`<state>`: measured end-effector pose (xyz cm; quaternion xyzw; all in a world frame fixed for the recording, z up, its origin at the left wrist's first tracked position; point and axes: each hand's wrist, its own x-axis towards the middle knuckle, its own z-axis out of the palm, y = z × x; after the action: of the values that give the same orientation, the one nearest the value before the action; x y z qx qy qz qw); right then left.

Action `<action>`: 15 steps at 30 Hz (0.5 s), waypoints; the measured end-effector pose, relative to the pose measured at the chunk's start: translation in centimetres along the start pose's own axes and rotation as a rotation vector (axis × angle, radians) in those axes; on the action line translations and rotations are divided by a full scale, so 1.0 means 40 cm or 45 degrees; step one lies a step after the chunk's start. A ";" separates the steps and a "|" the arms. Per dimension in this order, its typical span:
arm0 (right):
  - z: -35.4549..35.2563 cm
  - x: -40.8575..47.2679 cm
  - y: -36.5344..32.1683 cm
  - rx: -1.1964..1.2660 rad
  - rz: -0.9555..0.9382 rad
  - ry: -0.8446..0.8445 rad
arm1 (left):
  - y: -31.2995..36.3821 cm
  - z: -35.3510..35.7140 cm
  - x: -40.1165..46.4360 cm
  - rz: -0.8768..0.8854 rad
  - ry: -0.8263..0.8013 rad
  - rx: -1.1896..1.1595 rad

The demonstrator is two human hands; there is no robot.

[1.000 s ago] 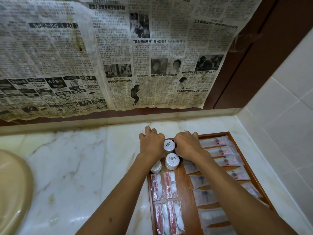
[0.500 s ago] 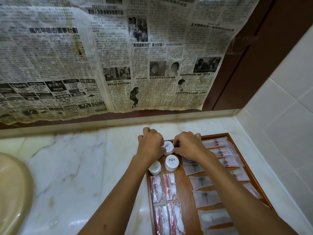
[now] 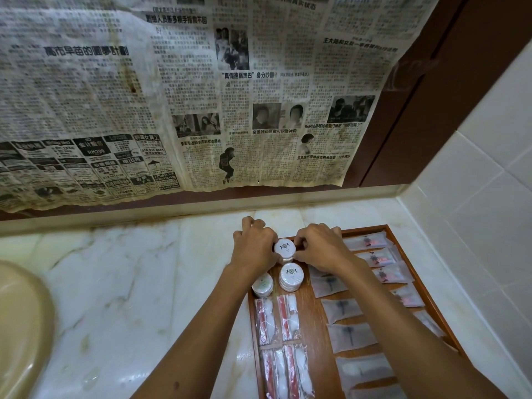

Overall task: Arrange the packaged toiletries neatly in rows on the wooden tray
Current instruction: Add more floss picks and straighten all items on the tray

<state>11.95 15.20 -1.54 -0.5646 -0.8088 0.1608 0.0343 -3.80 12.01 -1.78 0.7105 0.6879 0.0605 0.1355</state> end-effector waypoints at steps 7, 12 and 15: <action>0.000 -0.001 0.006 0.012 0.006 -0.007 | -0.014 0.004 -0.002 0.005 0.007 -0.035; -0.004 0.006 0.007 0.022 0.060 -0.103 | -0.015 0.007 -0.003 -0.021 0.006 -0.007; -0.002 0.011 -0.003 -0.039 0.058 -0.145 | -0.008 0.005 0.001 -0.021 0.006 0.026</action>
<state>11.72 15.60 -1.49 -0.5732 -0.7988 0.1809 -0.0240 -4.07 12.03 -2.07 0.7058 0.6948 0.0540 0.1271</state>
